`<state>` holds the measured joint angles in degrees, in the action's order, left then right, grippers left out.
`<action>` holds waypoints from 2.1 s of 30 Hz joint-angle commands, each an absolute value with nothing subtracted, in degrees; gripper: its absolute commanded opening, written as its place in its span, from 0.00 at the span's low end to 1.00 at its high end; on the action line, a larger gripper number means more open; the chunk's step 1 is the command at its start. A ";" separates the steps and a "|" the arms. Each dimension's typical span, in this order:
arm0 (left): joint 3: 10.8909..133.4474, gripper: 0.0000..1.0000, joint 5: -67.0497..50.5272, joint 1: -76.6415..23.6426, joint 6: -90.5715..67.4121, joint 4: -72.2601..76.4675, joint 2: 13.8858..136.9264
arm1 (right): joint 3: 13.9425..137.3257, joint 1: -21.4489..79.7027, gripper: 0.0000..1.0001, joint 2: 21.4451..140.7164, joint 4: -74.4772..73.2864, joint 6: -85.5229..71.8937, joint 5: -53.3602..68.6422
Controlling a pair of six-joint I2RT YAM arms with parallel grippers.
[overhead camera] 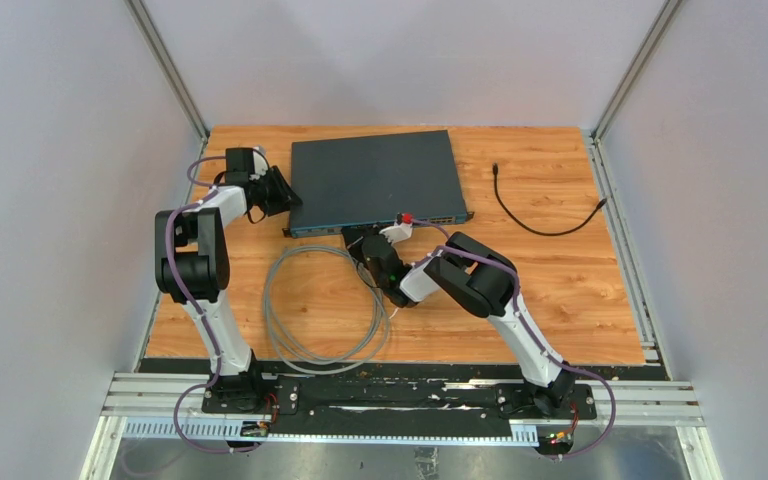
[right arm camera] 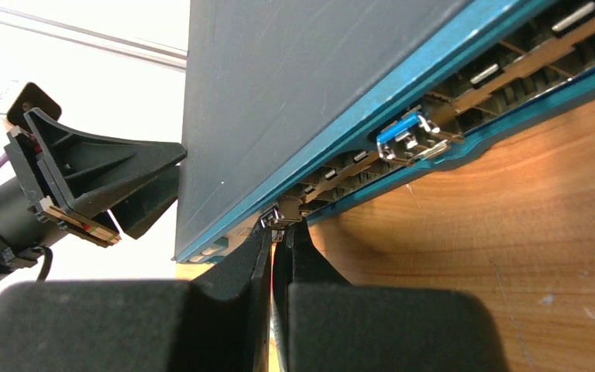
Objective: Pull the plug off the socket
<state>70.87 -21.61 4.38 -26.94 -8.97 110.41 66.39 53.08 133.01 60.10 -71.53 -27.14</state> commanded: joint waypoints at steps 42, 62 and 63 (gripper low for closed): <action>63.67 1.00 -19.32 2.55 -23.01 -14.74 103.94 | 38.26 19.05 0.00 88.79 24.29 -28.40 -11.59; 55.38 1.00 3.39 2.55 -27.08 -29.09 70.63 | 55.17 19.14 1.00 79.35 -14.04 -24.25 -7.18; 54.53 1.00 4.24 2.55 -27.26 -29.67 69.20 | 55.55 23.05 1.00 78.56 -15.03 -23.81 -7.38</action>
